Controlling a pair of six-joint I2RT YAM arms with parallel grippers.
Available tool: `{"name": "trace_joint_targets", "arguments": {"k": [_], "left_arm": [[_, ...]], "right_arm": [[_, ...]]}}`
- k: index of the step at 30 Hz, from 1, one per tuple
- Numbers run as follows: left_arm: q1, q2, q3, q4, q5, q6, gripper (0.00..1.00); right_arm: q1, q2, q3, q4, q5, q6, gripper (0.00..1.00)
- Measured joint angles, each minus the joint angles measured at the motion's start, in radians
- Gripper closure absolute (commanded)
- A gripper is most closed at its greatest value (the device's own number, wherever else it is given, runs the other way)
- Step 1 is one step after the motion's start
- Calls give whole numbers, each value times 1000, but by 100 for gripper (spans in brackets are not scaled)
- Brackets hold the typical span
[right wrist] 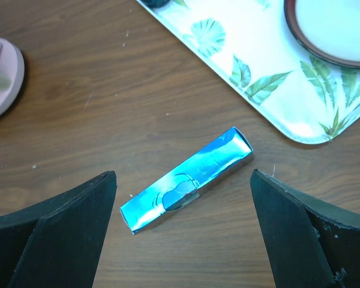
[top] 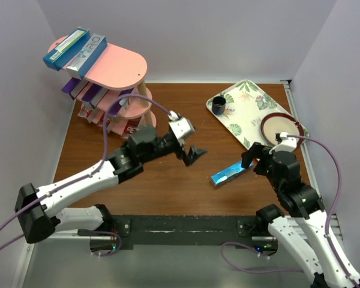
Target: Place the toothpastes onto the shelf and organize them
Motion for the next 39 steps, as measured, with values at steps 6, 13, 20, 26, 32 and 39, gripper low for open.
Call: {"name": "trace_joint_targets", "arguments": {"k": [6,13,20,26,32,39], "left_arm": [[-203,69,-159,122,-146,70,0],[-332,258,-243,293,-280,96,0],[-375,450,-258,451,-354,88,0],[-375,600,-263,560,-397,77,0],[-375,699,-260,609,-452,51,4],[-374,783,-233,706,-470,-15,15]], "right_arm": [[0,-40,0,-20,30,15,2],[0,-58,0,-38,47,24,2],[0,-67,0,-50,47,23,2],[0,-75,0,-50,46,23,2],[0,-75,-2,-48,43,22,2],[0,-60,-8,-41,37,18,2]]}}
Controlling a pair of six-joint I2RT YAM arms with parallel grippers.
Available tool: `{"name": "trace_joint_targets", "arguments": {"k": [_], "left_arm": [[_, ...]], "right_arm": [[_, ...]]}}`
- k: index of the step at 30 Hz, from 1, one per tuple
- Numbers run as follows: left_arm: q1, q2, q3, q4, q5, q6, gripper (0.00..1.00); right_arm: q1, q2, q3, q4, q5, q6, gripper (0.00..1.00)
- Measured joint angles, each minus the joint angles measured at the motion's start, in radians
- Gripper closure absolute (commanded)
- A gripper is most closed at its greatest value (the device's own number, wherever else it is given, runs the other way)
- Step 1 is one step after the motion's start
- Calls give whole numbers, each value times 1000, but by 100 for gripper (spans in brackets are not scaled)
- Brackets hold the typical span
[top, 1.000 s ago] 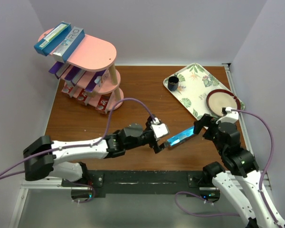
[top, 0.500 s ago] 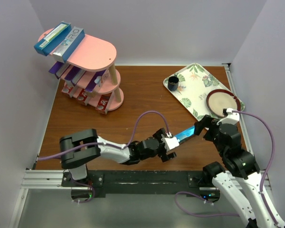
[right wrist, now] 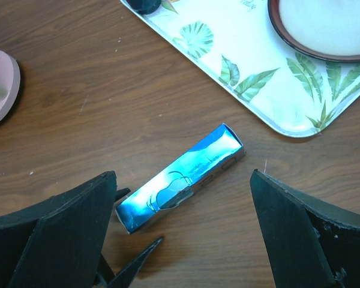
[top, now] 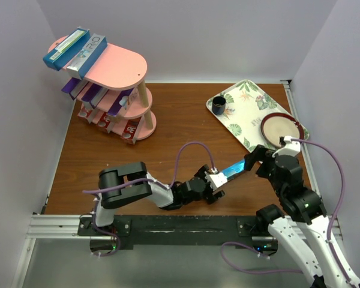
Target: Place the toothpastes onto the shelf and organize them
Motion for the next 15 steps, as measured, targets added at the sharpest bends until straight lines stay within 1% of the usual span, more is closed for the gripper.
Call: {"name": "trace_joint_targets", "arguments": {"k": [2,7,10,11,13,14,15], "left_arm": [[0,23,5,37,0,-18,23],[4,68,6,123,1,-51,32],[10,80,-2,166,3,-60,41],[14,80,-10,184,5,-61,46],[21,80,-31,222,10,-67,53],[25,80,-40,238,14,-70,59],[26,79,-53,257,18,-74,61]], "right_arm": [[0,4,0,1,-3,0,2],[0,5,0,6,-16,-4,2],[0,5,0,8,-18,-6,2],[0,5,0,8,-18,-6,2],[0,5,0,8,-18,-6,2],[0,5,0,8,-18,-6,2],[0,5,0,8,-18,-6,2]]}}
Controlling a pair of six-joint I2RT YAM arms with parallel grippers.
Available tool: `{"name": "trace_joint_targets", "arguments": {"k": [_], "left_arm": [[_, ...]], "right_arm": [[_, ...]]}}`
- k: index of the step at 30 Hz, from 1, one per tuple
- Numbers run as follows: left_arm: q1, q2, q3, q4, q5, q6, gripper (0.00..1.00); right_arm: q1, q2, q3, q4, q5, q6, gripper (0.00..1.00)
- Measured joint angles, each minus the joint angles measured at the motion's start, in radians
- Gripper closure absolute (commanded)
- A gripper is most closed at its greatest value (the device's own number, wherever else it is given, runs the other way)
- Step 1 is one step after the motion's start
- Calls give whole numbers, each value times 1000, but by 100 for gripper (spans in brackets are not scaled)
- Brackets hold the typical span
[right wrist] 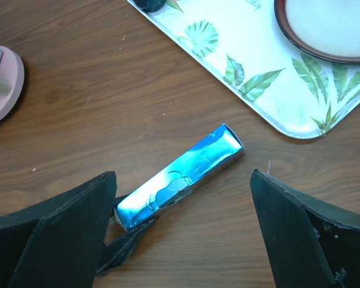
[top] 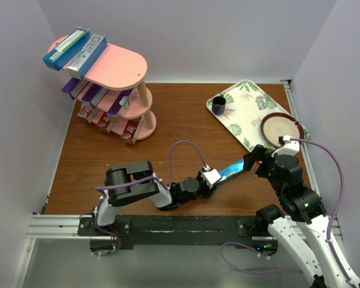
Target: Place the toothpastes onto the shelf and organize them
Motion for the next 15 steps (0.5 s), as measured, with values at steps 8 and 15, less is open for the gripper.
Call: {"name": "trace_joint_targets", "arguments": {"k": [8,15], "left_arm": [[6,-40,-83,58,28,-11,82],[43,-195,-154,32,61,-69,84]], "right_arm": [[0,0,0,0,0,-1,2],[0,-1,0,1,0,0,2]]}}
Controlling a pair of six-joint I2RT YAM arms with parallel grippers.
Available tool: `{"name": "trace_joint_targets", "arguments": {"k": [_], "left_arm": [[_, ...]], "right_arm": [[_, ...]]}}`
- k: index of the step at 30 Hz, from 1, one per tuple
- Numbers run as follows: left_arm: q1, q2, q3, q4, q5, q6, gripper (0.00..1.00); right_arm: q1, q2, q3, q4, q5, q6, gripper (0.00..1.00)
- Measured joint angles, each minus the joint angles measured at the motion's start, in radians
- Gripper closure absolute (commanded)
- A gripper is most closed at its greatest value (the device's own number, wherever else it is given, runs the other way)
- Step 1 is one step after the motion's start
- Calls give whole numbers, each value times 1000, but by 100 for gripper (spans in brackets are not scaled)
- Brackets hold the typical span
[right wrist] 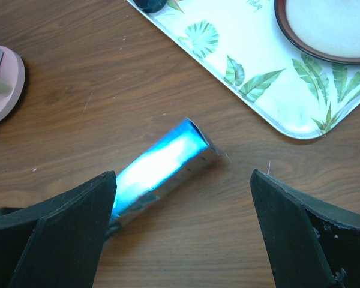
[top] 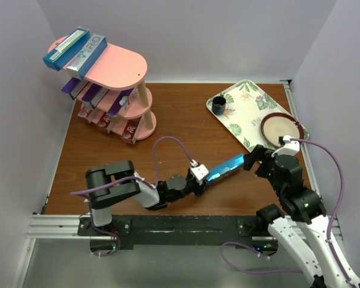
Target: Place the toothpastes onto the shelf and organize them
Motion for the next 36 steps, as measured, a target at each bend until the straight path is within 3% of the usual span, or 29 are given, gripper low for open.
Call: {"name": "trace_joint_targets", "arguments": {"k": [9,19,31,36], "left_arm": [[174,-394,-24,-208,26,-159,88],[295,-752,86,-622,56,-275,90],[569,-847,510,-1141,124,-445,93],[775,-827,648,-1239,289,-546,93]], "right_arm": [[0,-6,-10,5,0,0,2],[0,-8,-10,6,0,0,2],[0,-13,-11,6,-3,0,2],[0,-29,-12,10,-5,0,2]]}}
